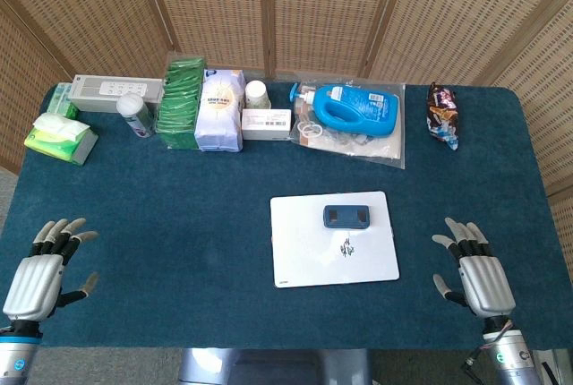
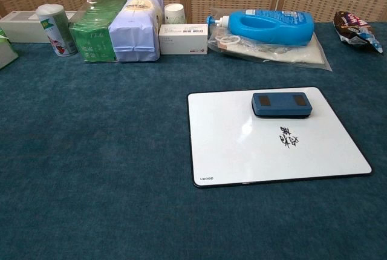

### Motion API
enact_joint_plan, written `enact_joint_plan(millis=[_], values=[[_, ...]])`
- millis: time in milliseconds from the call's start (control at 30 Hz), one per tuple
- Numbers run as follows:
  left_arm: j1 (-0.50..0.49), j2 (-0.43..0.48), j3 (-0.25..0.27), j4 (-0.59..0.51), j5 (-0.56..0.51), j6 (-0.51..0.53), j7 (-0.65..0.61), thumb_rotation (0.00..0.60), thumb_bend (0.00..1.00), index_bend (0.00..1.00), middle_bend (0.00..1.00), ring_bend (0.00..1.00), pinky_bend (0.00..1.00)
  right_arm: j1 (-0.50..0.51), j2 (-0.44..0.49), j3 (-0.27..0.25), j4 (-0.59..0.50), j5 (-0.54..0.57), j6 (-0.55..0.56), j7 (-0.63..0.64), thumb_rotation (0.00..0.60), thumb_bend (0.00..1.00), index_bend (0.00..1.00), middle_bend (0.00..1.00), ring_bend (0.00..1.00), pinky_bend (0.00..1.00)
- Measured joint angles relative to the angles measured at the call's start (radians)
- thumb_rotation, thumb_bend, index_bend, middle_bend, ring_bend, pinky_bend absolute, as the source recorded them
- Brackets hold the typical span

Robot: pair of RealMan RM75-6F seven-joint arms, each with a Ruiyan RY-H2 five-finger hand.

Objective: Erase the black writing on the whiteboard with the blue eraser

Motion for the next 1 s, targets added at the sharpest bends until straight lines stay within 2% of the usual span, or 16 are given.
enact_joint_plan(millis=[633,833,1000], values=[[-0.013,-0.004,-0.019,0.006,0.009,0.007,0.001,0.600,0.38,0.24,0.15,0.01,0.00,0.005,0.008,0.013,-0.011,0.004,0.006,0.008,0.600,0.32,0.23,0.09,0.00,0.00],[-0.017,-0.016,-0.033,0.029,0.048,0.038,-0.015,0.600,0.38,0.25,0.15,0.01,0.00,0.023,0.014,0.025,-0.027,0.008,-0.013,0.001,0.600,0.32,0.33,0.09,0.00,0.00],[-0.024,-0.004,-0.028,0.011,0.058,0.023,-0.037,0.600,0.38,0.25,0.15,0.01,0.00,0.070,0.012,0.049,-0.042,0.020,-0.072,0.010,0.600,0.32,0.25,0.09,0.00,0.00]])
